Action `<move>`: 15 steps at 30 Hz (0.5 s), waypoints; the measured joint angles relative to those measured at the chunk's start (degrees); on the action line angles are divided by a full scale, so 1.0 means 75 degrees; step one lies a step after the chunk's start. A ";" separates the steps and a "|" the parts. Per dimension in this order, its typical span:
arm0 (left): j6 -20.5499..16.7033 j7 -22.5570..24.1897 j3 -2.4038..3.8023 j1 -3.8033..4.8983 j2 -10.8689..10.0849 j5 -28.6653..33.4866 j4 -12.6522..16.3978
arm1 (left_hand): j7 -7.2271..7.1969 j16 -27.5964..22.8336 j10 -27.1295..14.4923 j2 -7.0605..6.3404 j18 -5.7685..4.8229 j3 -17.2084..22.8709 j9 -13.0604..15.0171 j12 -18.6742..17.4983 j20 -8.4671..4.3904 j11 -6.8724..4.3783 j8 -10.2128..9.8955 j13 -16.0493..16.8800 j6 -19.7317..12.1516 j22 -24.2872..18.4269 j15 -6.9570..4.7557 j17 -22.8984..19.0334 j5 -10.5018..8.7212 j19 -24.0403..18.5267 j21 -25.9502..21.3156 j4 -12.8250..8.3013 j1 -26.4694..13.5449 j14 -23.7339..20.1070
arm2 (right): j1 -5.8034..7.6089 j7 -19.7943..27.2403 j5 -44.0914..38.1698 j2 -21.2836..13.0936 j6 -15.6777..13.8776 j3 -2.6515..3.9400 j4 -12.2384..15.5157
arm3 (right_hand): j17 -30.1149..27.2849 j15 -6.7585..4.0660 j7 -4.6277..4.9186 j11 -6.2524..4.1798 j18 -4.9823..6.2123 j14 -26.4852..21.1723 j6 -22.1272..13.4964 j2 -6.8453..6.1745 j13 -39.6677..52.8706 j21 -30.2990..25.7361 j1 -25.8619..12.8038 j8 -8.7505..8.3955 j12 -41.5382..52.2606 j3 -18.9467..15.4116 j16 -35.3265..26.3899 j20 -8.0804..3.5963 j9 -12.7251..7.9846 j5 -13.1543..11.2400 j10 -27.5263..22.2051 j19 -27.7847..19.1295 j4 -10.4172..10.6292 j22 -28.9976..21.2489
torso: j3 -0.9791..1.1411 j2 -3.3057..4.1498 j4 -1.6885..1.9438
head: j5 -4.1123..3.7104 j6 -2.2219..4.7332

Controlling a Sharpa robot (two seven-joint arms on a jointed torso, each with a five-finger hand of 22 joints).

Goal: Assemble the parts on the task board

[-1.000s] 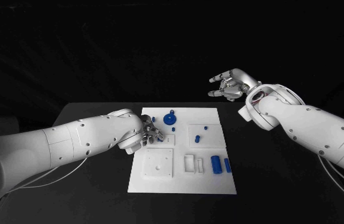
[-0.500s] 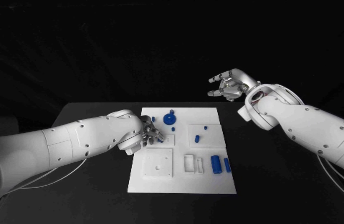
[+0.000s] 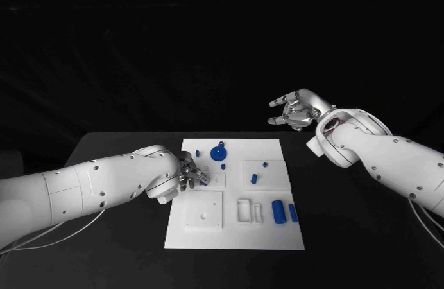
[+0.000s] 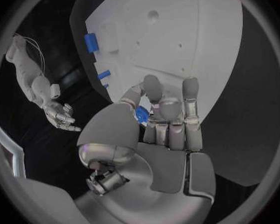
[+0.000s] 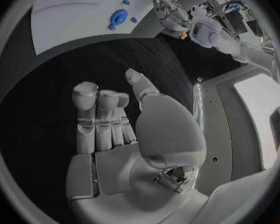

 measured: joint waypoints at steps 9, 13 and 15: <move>-0.0427 0.0053 0.0000 0.0000 0.0002 -0.0119 0.0045 | 0.0000 0.0000 0.0000 0.0047 0.0000 0.0022 0.0000 0.0047 -0.0001 0.0000 0.0024 0.0000 0.0000 0.0054 -0.0009 0.0028 -0.0001 0.0056 -0.0030 0.0023 -0.0047 0.0008 | -0.0004 0.0001 0.0000 0.0003 0.0011 0.0000 -0.0015 | -0.0001 0.0000 0.0026 0.0000 0.0000 0.0000 0.0028 0.0000 0.0000 0.0000 0.0000 0.0000 0.0000 0.0000 0.0000 0.0000 0.0000 -0.0001 0.0000 0.0000 0.0000 0.0000 | 0.0007 -0.0001 -0.0004 | 0.0007 -0.0022; -0.0612 0.0089 0.0000 0.0001 0.0023 -0.0141 0.0067 | 0.0000 0.0000 0.0000 0.0047 0.0000 0.0022 0.0001 0.0047 -0.0027 0.0000 0.0025 0.0000 0.0000 0.0093 -0.0009 0.0048 -0.0034 0.0083 -0.0058 0.0023 -0.0047 0.0009 | -0.0005 0.0002 0.0000 0.0005 0.0019 0.0000 -0.0020 | -0.0001 0.0000 0.0026 0.0000 -0.0001 0.0000 0.0028 0.0000 0.0000 0.0000 0.0000 0.0000 0.0000 0.0000 0.0000 0.0000 0.0000 -0.0002 0.0000 0.0000 0.0000 0.0000 | 0.0012 0.0001 -0.0009 | 0.0012 -0.0031; -0.0679 0.0101 0.0000 0.0001 0.0036 -0.0147 0.0070 | 0.0000 0.0026 0.0000 0.0047 -0.0001 0.0027 0.0000 0.0047 -0.0027 0.0000 0.0025 0.0000 0.0000 0.0111 -0.0009 0.0068 -0.0045 0.0082 -0.0058 0.0029 -0.0047 0.0009 | -0.0006 0.0002 0.0000 0.0006 0.0022 0.0000 -0.0023 | -0.0001 0.0000 0.0026 0.0000 0.0000 0.0000 0.0028 0.0000 0.0000 0.0000 0.0000 0.0000 0.0000 0.0000 0.0000 0.0000 0.0000 -0.0005 0.0000 0.0000 0.0000 0.0000 | 0.0012 0.0003 -0.0012 | 0.0012 -0.0031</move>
